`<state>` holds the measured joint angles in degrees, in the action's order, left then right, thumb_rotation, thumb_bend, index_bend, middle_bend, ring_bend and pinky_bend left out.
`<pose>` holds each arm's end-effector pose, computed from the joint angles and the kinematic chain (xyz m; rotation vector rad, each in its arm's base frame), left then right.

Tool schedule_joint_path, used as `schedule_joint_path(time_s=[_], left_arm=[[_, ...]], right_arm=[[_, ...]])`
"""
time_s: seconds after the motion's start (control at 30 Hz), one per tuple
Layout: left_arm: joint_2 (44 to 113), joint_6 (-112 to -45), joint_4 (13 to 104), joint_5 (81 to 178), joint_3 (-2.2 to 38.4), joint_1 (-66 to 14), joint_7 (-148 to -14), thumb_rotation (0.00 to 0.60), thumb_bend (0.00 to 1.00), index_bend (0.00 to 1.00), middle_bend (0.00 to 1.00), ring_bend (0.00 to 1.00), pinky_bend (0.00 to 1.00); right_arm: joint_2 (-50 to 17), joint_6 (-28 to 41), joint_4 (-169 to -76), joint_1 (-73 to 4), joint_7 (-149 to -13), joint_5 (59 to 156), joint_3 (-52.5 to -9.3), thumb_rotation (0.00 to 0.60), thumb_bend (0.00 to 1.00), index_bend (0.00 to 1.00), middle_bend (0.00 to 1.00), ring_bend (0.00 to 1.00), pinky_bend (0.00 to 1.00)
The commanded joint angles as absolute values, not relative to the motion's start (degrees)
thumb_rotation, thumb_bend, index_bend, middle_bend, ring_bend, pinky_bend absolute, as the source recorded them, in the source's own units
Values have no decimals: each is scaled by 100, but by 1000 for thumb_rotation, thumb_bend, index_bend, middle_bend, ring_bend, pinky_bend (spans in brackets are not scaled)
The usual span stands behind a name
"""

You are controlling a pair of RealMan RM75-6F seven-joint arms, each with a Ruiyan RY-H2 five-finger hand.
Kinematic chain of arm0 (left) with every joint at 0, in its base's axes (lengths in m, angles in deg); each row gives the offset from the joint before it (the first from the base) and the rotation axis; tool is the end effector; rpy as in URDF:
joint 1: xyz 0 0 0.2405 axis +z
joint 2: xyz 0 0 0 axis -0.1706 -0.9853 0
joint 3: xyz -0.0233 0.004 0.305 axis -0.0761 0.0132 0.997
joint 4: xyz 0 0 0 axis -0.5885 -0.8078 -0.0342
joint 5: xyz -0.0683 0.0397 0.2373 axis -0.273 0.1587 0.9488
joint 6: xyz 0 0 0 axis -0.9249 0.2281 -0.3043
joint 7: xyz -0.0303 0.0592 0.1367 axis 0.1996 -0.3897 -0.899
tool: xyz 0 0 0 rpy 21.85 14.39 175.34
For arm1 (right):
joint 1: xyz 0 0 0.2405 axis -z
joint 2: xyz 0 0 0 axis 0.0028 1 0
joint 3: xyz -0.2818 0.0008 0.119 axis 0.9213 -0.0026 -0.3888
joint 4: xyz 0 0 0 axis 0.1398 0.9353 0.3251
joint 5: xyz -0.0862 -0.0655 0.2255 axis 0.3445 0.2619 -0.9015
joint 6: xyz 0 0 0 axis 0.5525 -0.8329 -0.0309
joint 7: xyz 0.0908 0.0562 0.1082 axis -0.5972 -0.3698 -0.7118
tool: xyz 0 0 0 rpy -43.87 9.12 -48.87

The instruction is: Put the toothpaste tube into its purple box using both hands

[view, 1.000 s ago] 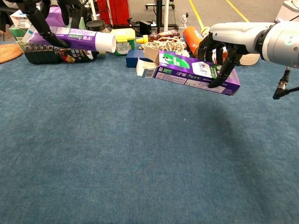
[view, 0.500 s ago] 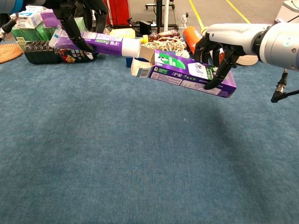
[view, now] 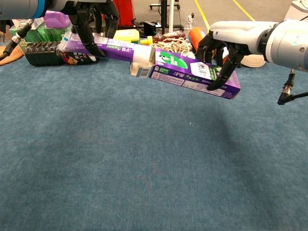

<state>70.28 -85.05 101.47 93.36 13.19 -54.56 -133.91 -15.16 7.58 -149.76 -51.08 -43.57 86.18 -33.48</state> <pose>-0.0362 0.3844 0.0241 -1.8826 -0.7511 -0.7229 -0.1132 -0.3954 -0.0166 1.7980 -0.9752 0.8712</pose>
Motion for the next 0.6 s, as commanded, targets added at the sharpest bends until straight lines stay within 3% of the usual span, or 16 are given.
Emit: schedule_joint_path(time_s=[0.03,0.6], left_arm=[[7069,-8579,10143,9267,1332,-5506,-13460,600,267,566,399,334,600],[7296,-8834,10145,9085,1362,-5708,-13720,600,267,567,398,334,600]], right_arm=[[-1518,722,-15019,-5134,-4313,8612,-3357,600,331,492,538,549,659],[-1633,524,-15150,-5313,-4076,8442,-3459,600,333,493,540,550,662]])
